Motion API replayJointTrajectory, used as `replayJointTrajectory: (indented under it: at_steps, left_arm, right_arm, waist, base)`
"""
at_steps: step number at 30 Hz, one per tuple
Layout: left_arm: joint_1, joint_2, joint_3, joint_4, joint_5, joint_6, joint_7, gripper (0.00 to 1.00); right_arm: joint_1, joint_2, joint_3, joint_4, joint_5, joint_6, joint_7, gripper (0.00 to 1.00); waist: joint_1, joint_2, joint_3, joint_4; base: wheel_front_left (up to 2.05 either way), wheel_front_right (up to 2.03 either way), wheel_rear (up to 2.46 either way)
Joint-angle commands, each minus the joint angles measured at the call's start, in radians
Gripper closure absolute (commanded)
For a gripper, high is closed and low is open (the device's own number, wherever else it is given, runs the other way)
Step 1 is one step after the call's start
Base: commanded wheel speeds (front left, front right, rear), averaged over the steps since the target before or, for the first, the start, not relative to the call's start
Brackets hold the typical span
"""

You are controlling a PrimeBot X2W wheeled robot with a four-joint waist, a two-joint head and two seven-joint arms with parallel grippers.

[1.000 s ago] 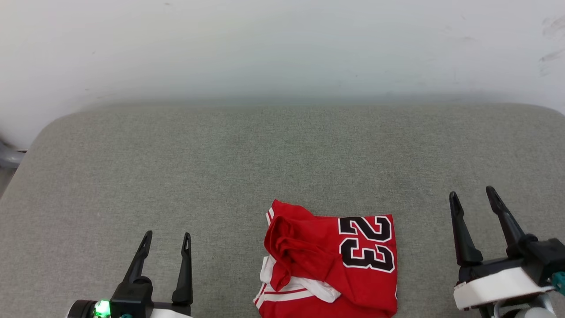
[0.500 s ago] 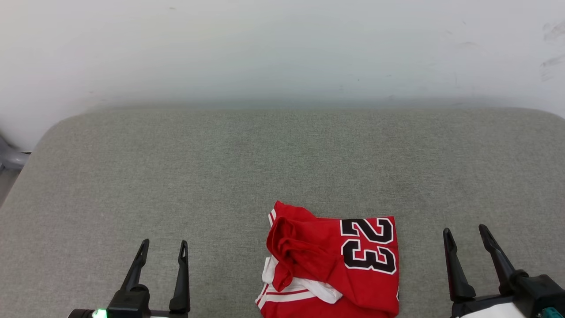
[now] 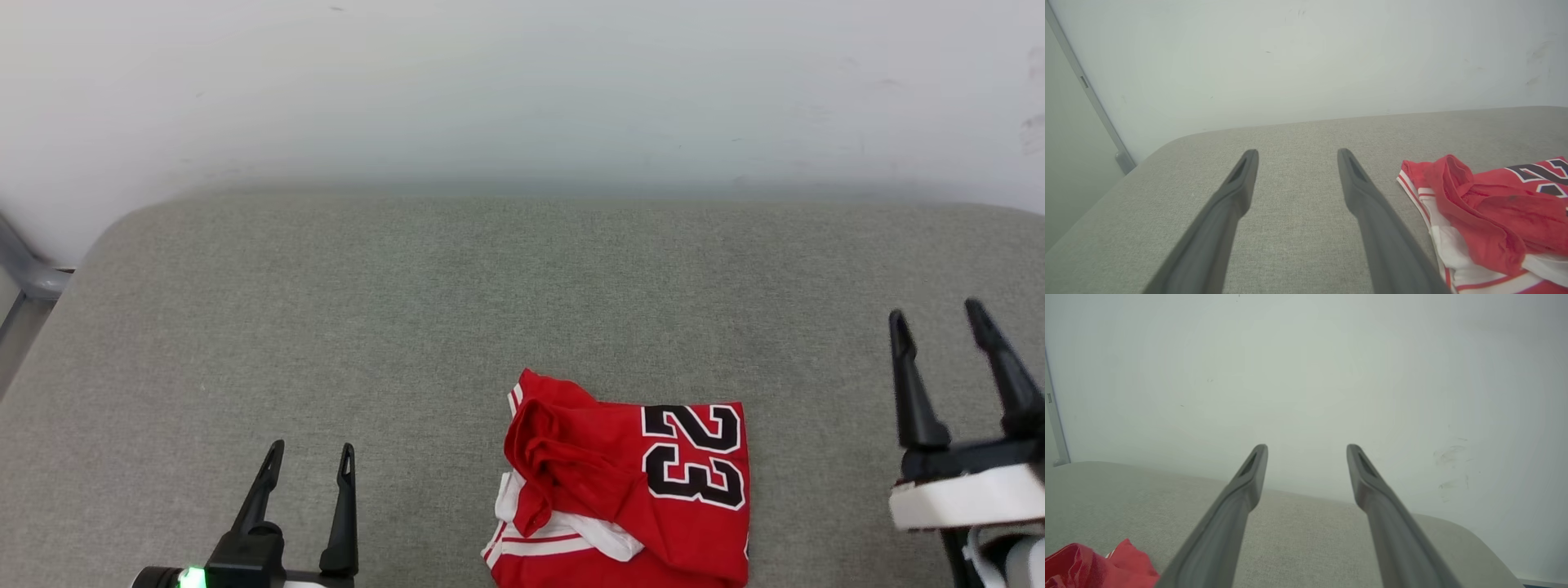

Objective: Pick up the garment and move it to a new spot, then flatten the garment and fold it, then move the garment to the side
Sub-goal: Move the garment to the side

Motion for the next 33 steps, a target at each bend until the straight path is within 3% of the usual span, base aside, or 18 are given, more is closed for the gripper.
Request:
replayJointTrajectory:
  at_steps: [1, 5, 7, 8, 9, 10, 15, 19, 24, 33]
  left_arm:
    - [-0.009, 0.0, 0.001, 0.001, 0.002, 0.0, -0.002, 0.0]
    - [-0.015, -0.002, -0.001, 0.001, 0.0, -0.004, -0.002, 0.0]
    - [-0.018, -0.003, -0.003, 0.002, -0.001, -0.006, -0.002, 0.0]
    - [-0.02, -0.003, -0.002, 0.002, -0.001, -0.007, -0.002, 0.0]
    - [-0.03, -0.006, -0.005, 0.003, -0.001, -0.008, -0.002, 0.0]
    - [-0.031, -0.007, -0.005, 0.004, -0.002, -0.007, -0.002, 0.0]
    - [-0.042, -0.011, -0.012, 0.004, -0.003, -0.01, -0.002, 0.0]
    - [-0.055, -0.015, -0.02, 0.004, -0.004, -0.013, -0.002, 0.0]
    - [-0.076, -0.018, -0.028, 0.003, -0.005, -0.018, -0.002, 0.0]
    - [-0.113, -0.023, -0.043, 0.004, -0.005, -0.024, -0.002, 0.0]
  right_arm:
    - [-0.023, -0.013, -0.003, -0.004, 0.007, -0.001, -0.003, 0.0]
    - [-0.123, -0.099, 0.033, 0.027, 0.044, -0.001, 0.023, 0.0]
    - [-0.169, -0.142, 0.08, 0.057, 0.096, -0.001, 0.096, 0.0]
    - [-0.19, -0.166, 0.107, 0.072, 0.126, -0.001, 0.144, 0.0]
    - [-0.236, -0.235, 0.199, 0.111, 0.245, -0.001, 0.332, 0.0]
    - [-0.245, -0.255, 0.232, 0.122, 0.289, -0.001, 0.4, 0.0]
    - [-0.243, -0.336, 0.364, 0.159, 0.481, -0.001, 0.682, 0.0]
    - [-0.215, -0.364, 0.432, 0.184, 0.613, -0.001, 0.832, 0.0]
    - [-0.188, -0.35, 0.467, 0.223, 0.709, -0.001, 0.885, 0.0]
    - [-0.239, -0.274, 0.536, 0.337, 0.732, -0.001, 0.834, 0.0]
  waist:
    - [0.0001, 0.0, 0.002, 0.003]
    - [0.0001, 0.0, 0.011, 0.014]
    - [0.0001, 0.0, 0.017, 0.019]
    - [0.0001, 0.0, 0.02, 0.021]
    - [0.0001, 0.0, 0.029, 0.027]
    - [0.0001, 0.0, 0.031, 0.03]
    - [0.0001, 0.0, 0.049, 0.041]
    - [0.0001, 0.0, 0.067, 0.056]
    - [0.0001, 0.0, 0.098, 0.08]
    - [0.0001, 0.0, 0.161, 0.123]
  base:
    - [0.0, 0.0, 0.0]
    - [0.0, 0.0, 0.0]
    - [0.0, 0.0, 0.0]
    - [0.0, 0.0, 0.0]
    - [0.0, 0.0, 0.0]
    - [0.0, 0.0, 0.0]
    - [0.0, 0.0, 0.0]
    - [0.0, 0.0, 0.0]
    - [0.0, 0.0, 0.0]
    - [0.0, 0.0, 0.0]
